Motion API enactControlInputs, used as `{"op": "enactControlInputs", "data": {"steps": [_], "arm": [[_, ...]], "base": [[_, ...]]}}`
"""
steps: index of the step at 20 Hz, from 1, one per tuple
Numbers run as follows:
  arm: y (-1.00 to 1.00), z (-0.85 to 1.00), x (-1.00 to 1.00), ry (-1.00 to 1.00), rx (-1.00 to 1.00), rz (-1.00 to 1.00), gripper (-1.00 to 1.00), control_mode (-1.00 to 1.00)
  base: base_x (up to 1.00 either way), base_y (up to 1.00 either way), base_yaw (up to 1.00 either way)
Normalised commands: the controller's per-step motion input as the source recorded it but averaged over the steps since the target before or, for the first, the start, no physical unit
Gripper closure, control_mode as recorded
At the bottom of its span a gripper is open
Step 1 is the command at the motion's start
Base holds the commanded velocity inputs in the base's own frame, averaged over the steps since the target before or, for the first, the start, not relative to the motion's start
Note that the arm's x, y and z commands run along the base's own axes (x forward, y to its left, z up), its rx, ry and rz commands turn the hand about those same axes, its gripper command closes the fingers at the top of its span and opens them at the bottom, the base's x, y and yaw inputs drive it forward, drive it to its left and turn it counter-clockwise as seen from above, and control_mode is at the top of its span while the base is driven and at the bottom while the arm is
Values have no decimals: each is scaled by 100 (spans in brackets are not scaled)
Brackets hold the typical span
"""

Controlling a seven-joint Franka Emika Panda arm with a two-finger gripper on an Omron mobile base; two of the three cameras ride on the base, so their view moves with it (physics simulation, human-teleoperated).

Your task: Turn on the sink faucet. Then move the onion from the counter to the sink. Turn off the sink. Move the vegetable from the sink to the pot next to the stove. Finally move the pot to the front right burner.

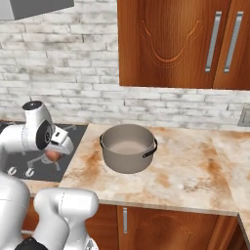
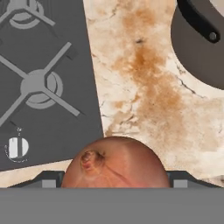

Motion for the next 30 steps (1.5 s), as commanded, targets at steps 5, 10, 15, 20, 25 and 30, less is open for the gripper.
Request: {"op": "enactControlInputs", "data": {"steps": [5, 10, 15, 20, 25, 30], "arm": [[-30, 47, -4, 0, -4, -19, 100, -100], [-79, 41, -3, 0, -2, -17, 100, -100], [-87, 34, -2, 0, 0, -14, 100, -100], [-58, 9, 17, 0, 0, -10, 100, -100], [-54, -13, 61, 0, 0, -2, 100, -100], [-32, -25, 70, -1, 0, 0, 100, -100]], "base": [[0, 0, 0], [0, 0, 0], [0, 0, 0], [0, 0, 0], [0, 0, 0], [0, 0, 0]]}}
